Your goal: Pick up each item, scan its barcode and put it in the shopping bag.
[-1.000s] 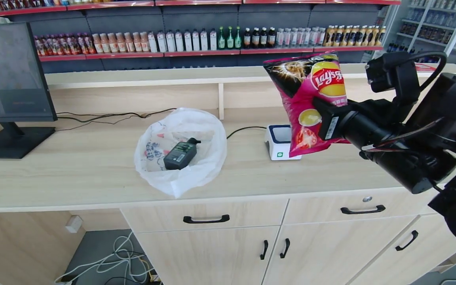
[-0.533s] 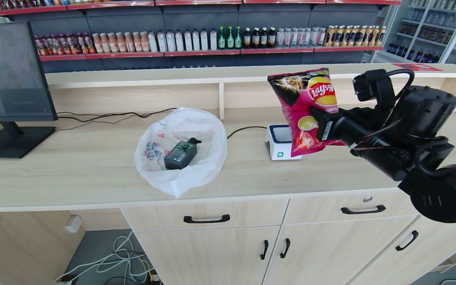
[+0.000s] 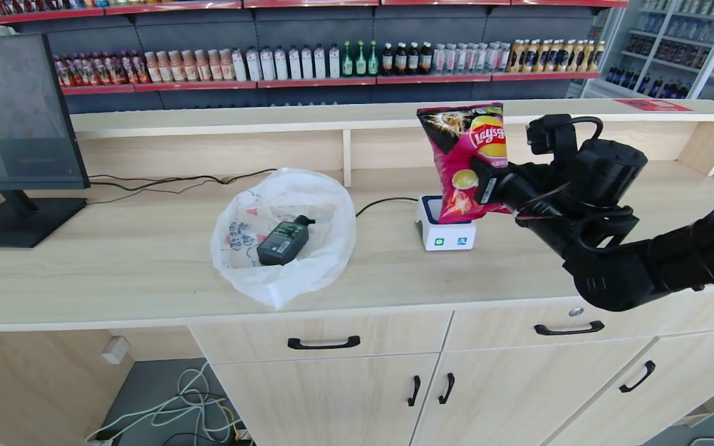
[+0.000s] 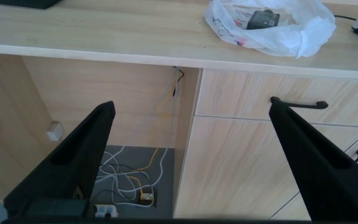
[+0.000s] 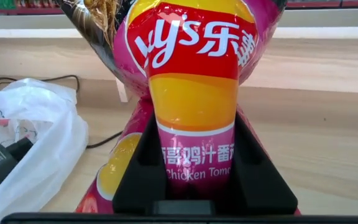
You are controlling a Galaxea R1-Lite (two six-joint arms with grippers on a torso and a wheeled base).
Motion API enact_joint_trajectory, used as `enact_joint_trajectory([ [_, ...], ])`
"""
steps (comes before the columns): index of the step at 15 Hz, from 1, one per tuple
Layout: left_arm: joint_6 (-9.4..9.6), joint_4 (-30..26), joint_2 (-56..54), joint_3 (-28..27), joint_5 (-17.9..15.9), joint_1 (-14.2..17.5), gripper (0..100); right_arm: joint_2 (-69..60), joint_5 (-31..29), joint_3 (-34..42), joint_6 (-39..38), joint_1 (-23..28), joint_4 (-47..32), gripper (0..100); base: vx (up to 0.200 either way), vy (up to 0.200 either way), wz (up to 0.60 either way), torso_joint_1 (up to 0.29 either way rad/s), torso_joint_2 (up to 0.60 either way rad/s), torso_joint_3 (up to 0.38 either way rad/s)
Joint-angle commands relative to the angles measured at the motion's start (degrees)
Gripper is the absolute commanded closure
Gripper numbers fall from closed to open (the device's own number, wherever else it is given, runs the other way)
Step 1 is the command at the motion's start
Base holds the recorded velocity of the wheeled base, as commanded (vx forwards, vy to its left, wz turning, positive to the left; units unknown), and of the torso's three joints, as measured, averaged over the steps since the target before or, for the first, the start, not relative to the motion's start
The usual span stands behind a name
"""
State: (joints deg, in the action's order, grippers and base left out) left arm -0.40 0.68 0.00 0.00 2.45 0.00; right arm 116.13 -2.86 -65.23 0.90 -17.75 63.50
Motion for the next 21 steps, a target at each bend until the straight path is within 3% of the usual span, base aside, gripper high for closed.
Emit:
enact_joint_trajectory([
  [1, -0.04, 0.0, 0.0, 0.0, 0.0, 0.0, 0, 3.4, 0.5, -1.2, 0.6, 0.7, 0.6, 100, 0.0, 0.0, 0.0, 0.0, 0.0, 0.0],
  [5, -0.04, 0.1, 0.0, 0.0, 0.0, 0.0, 0, 5.4, 0.7, -1.4, 1.2, 2.3, 1.1, 100, 0.0, 0.0, 0.0, 0.0, 0.0, 0.0],
  [7, -0.04, 0.1, 0.0, 0.0, 0.0, 0.0, 0, 7.4, 4.0, -1.4, 1.6, 3.1, 4.4, 100, 0.0, 0.0, 0.0, 0.0, 0.0, 0.0],
  [21, 0.05, 0.1, 0.0, 0.0, 0.0, 0.0, 0, 8.5, 3.0, -3.1, 1.6, 3.8, 4.7, 100, 0.0, 0.0, 0.0, 0.0, 0.0, 0.0],
])
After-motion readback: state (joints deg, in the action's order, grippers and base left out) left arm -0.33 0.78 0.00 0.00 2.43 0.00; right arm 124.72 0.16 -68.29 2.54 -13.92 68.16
